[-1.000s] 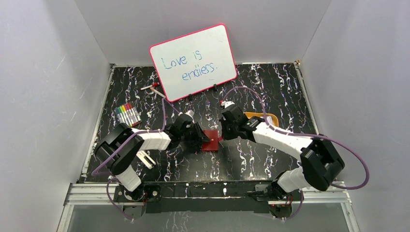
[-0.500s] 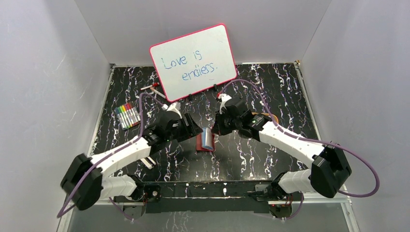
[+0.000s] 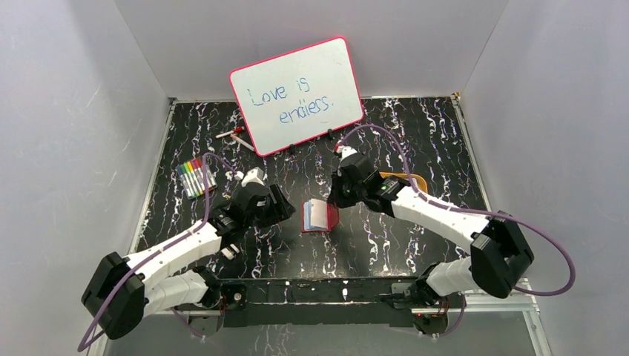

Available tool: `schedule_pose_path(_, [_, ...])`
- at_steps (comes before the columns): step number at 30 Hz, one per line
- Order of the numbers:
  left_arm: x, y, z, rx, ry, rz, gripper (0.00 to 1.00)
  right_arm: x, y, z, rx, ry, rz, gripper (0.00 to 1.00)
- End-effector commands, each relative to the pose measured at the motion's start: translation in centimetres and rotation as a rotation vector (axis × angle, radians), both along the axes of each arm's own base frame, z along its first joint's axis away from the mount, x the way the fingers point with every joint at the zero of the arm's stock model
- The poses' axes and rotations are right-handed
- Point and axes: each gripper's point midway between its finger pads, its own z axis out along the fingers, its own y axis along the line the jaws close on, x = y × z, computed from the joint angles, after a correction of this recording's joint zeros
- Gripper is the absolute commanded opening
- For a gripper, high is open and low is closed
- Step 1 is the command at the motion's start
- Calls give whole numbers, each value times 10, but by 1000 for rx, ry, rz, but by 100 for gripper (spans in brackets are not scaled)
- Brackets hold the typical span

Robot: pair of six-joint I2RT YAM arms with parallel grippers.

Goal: Put the credit cards into the card holder
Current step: Open the card holder at the center of the board.

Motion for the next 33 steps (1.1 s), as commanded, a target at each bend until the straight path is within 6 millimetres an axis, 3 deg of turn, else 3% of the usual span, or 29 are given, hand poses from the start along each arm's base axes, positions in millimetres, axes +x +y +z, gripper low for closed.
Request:
schedule_pose_path(1, [4, 1, -7, 33, -7, -6, 61, 2, -48, -8, -142, -41, -152, 0])
schedule_pose_path(6, [3, 2, -13, 40, -2, -12, 61, -11, -87, -36, -258, 23, -223, 4])
schedule_pose_path(7, [3, 1, -13, 40, -4, -14, 61, -13, -91, -37, -271, 28, -229, 10])
schedule_pose_path(8, [3, 2, -14, 42, -2, -15, 61, -14, -94, -36, -279, 27, -232, 28])
schedule_pose_path(9, [3, 2, -14, 44, -1, -15, 61, -14, -96, -32, -283, 21, -236, 40])
schedule_pose_path(11, [3, 3, -14, 49, -2, -16, 61, -13, -96, -16, -268, -4, -234, 57])
schedule_pose_path(15, [4, 6, -10, 55, -21, -7, 61, -9, -67, 37, -113, -113, -134, 70])
schedule_pose_path(21, [6, 11, -6, 76, -35, 12, 61, -9, -15, 60, -59, -130, -31, 69])
schedule_pose_path(24, [7, 17, -6, 85, -32, 40, 61, -10, 14, 58, -24, -112, 21, 72])
schedule_pose_path(26, [5, 21, -6, 87, -31, 62, 61, -9, 27, 44, -62, -83, 31, 78])
schedule_pose_path(28, [3, 26, -7, 81, -35, 86, 60, -2, 30, 31, -100, -68, 0, 97])
schedule_pose_path(33, [0, 36, -7, 63, -51, 135, 60, 12, 30, 3, -168, -65, -57, 99])
